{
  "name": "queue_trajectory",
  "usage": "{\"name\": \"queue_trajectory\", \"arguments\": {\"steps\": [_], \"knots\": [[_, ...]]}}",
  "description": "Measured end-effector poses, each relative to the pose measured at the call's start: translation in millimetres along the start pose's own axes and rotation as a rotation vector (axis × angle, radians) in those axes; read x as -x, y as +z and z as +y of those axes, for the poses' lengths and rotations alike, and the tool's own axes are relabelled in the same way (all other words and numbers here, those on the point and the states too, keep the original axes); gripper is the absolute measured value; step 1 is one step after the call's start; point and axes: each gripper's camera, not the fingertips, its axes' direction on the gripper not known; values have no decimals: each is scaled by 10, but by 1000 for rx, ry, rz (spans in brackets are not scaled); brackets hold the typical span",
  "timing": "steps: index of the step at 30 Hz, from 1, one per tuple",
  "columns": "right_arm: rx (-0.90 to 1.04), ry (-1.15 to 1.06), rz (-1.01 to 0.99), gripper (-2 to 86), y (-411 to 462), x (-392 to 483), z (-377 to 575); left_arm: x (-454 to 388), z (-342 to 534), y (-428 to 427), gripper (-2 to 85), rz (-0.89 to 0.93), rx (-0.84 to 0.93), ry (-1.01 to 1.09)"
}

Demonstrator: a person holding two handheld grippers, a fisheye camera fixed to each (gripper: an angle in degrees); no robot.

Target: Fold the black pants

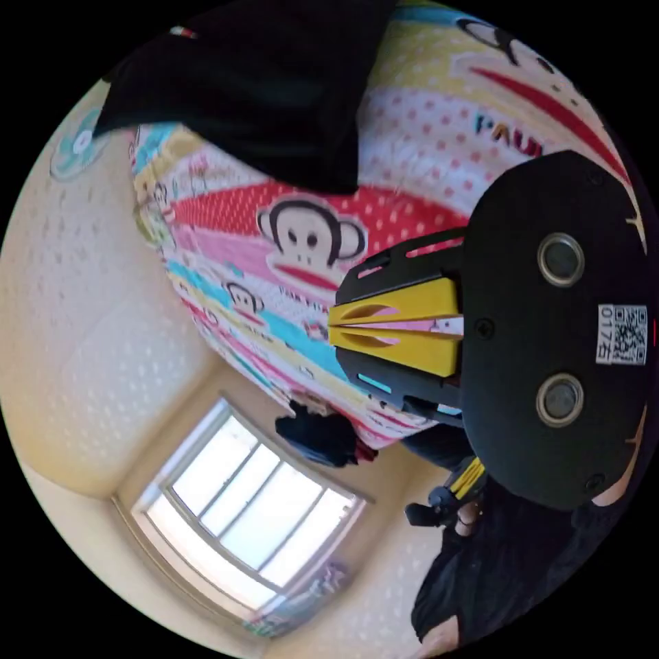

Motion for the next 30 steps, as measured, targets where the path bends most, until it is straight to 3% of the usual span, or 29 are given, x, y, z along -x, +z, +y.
{"name": "queue_trajectory", "arguments": {"steps": [1, 2, 4, 8, 11, 14, 18, 24, 27, 30], "knots": [[153, -85, -183, 9, 655, 359, -37, 2, 26, -43, -10, -18, -14, 1], [239, -117, -210, 8, 967, 555, -24, 28, 54, -93, -10, -20, -25, -6], [443, -242, -124, 7, 1904, 1312, 249, 108, 125, -210, -10, -3, -56, -38], [468, -345, 84, 8, 2275, 1808, 722, 329, 474, -551, -10, 0, -174, -105], [379, -266, 278, 14, 1824, 1547, 830, 555, 746, -627, -10, -10, -199, -172], [230, -74, 385, 33, 837, 991, 764, 813, 930, -574, -10, 36, -195, -254], [-102, 269, 677, 106, -975, 335, 754, 980, 986, -495, -10, 92, -221, -318], [-507, 483, 577, 142, -2648, -65, 839, 874, 688, -427, -10, 97, -231, -284], [-471, 592, 562, 132, -2712, -450, 705, 753, 535, -409, -10, 86, -220, -245], [-393, 679, 307, 79, -2247, -989, 706, 610, 455, -416, -10, 34, -207, -195]]}}
